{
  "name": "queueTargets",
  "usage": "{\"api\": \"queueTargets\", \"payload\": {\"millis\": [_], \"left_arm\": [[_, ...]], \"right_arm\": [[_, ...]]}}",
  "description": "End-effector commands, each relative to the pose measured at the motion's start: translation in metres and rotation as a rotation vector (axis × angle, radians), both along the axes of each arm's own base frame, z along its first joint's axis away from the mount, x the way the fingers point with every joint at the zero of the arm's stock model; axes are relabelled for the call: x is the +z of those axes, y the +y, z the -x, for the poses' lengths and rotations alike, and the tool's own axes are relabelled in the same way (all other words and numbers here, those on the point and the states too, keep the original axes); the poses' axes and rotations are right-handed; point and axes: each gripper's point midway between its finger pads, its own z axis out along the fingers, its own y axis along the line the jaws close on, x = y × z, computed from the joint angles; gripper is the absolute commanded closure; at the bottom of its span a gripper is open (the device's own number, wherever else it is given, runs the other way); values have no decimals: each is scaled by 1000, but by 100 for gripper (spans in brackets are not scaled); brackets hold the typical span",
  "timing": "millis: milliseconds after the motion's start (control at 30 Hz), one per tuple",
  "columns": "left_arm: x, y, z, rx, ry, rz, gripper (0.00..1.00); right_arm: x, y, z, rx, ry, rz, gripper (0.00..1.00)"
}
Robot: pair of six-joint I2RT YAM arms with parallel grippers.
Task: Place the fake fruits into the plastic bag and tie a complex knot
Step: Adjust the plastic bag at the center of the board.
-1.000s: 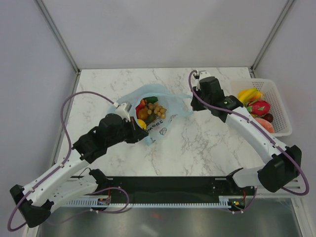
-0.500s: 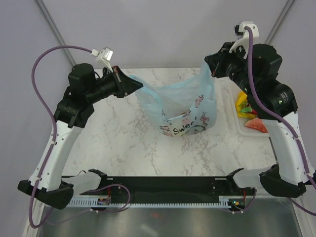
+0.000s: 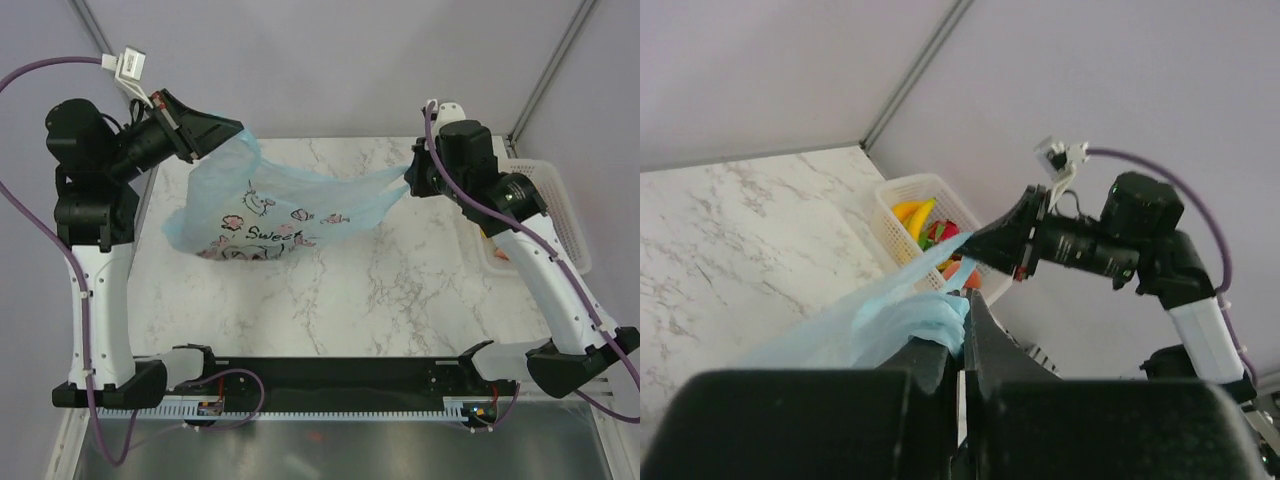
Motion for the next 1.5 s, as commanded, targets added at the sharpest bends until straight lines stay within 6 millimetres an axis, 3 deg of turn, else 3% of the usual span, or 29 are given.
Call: {"api": "queueTargets", "payload": {"millis": [0,33,100,133,167,267,333,367,433,467,500,600,733,1067,1467], "left_arm": [[-44,-9,-4,-89,122,27,98],[-53,-9,2,-89,126,26,98],[-89,-13,1,-86,166,26,98],[-99,-15,1,-86,175,21,98],[-117,-21,-1,-85,211,15,98],[-123,-31,4,-122,227,10,98],[-110,-27,3,-116,183,1,98],[-94,-18,0,-89,148,0,98],[-86,-2,-7,-60,158,12,98],[-81,22,-17,-20,166,30,98],[-80,32,-21,-6,173,43,98],[-78,44,-27,31,161,46,98],[-82,42,-27,37,142,31,98],[-89,34,-27,13,140,11,98],[-95,33,-43,20,143,-3,97]], "right_arm": [[86,-38,10,-124,-216,-38,100],[121,-43,17,-126,-289,-68,100],[147,-44,23,-114,-336,-95,100],[174,-47,32,-109,-397,-132,100],[184,-44,34,-95,-415,-154,100],[199,-37,36,-69,-443,-203,100],[181,-23,24,-30,-395,-203,100],[172,-17,20,-19,-368,-209,100],[138,-1,9,30,-284,-195,100],[132,4,6,41,-272,-201,100],[115,8,3,47,-236,-192,100],[103,-1,0,1,-228,-156,100],[102,-16,-2,-58,-243,-116,100],[86,12,-8,48,-195,-165,100],[71,13,-25,20,-181,-124,100]]}}
